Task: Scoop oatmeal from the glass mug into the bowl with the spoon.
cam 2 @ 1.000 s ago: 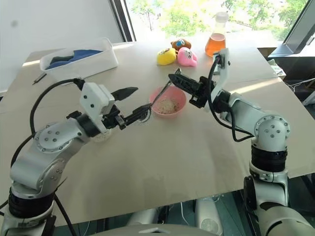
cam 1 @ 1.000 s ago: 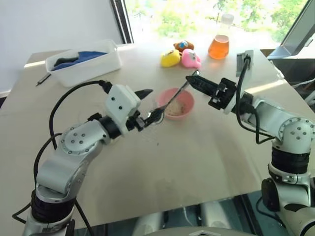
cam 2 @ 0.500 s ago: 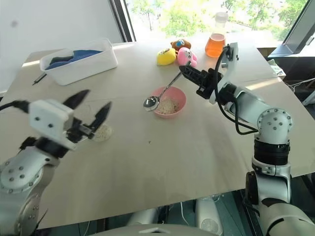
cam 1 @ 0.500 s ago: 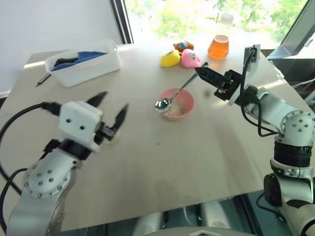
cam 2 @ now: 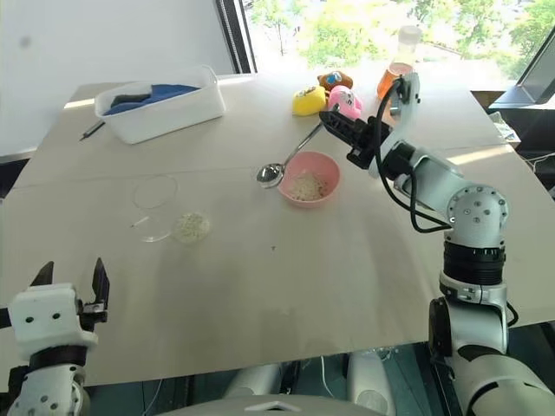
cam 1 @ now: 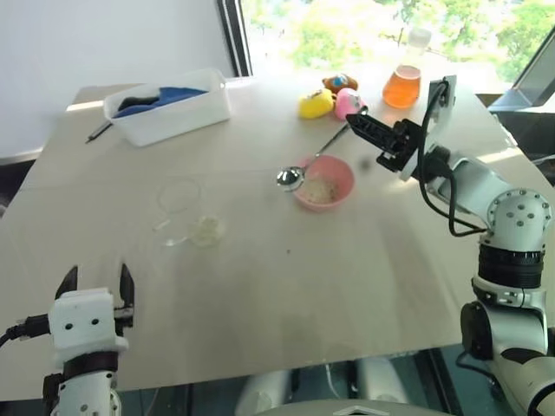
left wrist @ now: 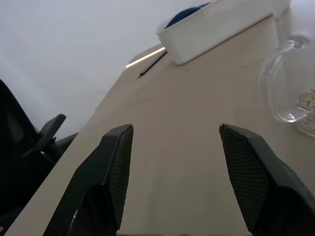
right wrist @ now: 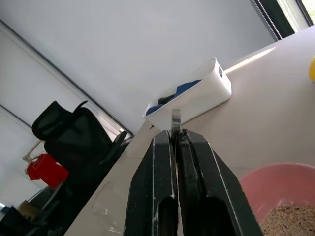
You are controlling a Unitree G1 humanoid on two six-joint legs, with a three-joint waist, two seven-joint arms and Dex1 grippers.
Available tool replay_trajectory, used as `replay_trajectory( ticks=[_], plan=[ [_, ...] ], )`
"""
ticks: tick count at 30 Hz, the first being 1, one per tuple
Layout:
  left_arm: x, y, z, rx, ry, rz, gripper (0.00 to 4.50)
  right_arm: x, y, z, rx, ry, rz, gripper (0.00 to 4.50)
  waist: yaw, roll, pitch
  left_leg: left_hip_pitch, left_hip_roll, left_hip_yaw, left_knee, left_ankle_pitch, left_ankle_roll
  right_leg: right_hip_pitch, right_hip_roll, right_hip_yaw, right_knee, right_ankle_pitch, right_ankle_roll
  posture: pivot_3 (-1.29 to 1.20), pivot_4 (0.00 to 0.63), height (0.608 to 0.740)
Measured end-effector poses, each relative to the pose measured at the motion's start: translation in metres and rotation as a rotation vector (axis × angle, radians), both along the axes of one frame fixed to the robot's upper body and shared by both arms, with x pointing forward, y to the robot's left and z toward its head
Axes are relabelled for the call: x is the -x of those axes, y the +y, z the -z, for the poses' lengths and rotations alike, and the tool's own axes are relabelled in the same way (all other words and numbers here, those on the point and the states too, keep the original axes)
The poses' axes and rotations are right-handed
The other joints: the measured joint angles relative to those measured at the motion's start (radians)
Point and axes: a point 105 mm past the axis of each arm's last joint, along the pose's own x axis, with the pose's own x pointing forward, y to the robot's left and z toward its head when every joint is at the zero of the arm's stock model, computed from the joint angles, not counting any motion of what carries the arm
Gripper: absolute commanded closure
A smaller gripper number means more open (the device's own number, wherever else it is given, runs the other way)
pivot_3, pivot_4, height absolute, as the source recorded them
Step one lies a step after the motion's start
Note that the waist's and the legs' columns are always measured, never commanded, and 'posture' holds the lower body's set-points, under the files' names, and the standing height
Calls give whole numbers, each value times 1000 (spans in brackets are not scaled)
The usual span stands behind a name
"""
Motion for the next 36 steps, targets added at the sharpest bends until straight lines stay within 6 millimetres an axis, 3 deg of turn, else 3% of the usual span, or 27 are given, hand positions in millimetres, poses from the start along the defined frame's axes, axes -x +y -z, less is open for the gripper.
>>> replay_trajectory(
  ticks=[6,11,21,36],
  plan=[
    [-20,-11,8,22,27,144,1569,-1,-2,-1,-1,-4,10,4500,-9,0,0,-1,0,1,0,0,0,-1,1,1,-1,0,0,0,150,740],
    [-24,-15,19,53,64,197,1569,-1,-2,-1,-1,-4,12,4500,-19,0,0,0,1,1,0,0,0,-1,1,1,0,0,0,0,150,740],
    [-52,-15,8,30,19,248,1569,-1,-3,-1,1,-4,22,4500,-27,0,0,0,0,1,0,0,0,-1,1,1,0,0,0,0,150,740],
    [-59,-12,10,49,40,232,1569,0,-3,-3,1,-15,24,4500,-27,1,0,0,1,1,0,0,0,-1,2,2,0,0,0,0,150,740]
  ],
)
